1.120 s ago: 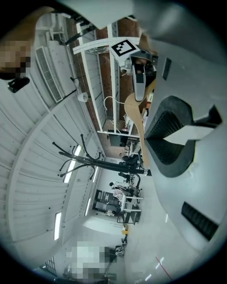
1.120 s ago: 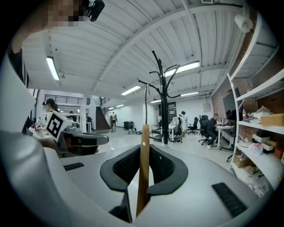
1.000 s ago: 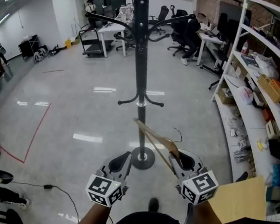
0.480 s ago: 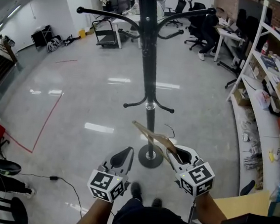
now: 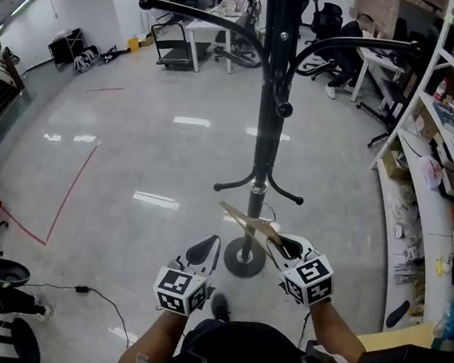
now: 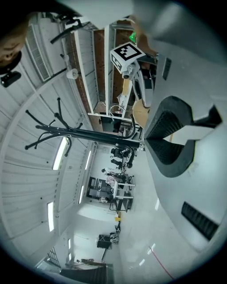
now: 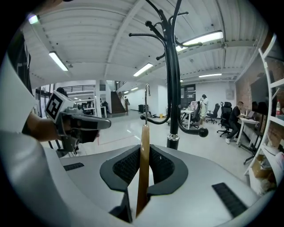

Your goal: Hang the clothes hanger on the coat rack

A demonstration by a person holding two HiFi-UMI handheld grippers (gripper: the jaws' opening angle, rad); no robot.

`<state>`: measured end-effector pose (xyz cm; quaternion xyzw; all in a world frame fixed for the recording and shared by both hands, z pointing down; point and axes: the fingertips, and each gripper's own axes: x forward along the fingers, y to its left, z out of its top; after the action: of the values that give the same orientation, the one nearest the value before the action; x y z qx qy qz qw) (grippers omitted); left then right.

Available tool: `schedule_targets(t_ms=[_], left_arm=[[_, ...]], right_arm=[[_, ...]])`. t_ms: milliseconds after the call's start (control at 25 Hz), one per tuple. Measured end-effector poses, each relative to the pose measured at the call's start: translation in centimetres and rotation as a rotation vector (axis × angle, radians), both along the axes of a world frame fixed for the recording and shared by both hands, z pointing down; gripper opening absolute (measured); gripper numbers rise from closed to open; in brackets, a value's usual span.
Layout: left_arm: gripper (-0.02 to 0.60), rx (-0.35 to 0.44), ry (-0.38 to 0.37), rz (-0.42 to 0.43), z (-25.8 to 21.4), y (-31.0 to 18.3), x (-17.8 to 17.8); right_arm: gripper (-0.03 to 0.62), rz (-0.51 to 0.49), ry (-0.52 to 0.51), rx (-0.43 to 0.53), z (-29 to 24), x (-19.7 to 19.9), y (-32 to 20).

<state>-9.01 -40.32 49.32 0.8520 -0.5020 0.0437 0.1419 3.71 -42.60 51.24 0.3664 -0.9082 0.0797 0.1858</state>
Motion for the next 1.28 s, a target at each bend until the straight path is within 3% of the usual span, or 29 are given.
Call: schedule_targets(t_ms=[600, 1280], left_arm=[[0.002, -0.112, 0.021, 0.051, 8.0, -7.7, -3.9], [0.002, -0.164, 0.012, 0.129, 9.9, -10.7, -3.0]], right_arm=[[0.057, 0.008, 0.064, -0.046, 6.5, -4.6, -8.1], [0.057, -0.008, 0.103, -0.083, 10.0, -5.8, -11.0]])
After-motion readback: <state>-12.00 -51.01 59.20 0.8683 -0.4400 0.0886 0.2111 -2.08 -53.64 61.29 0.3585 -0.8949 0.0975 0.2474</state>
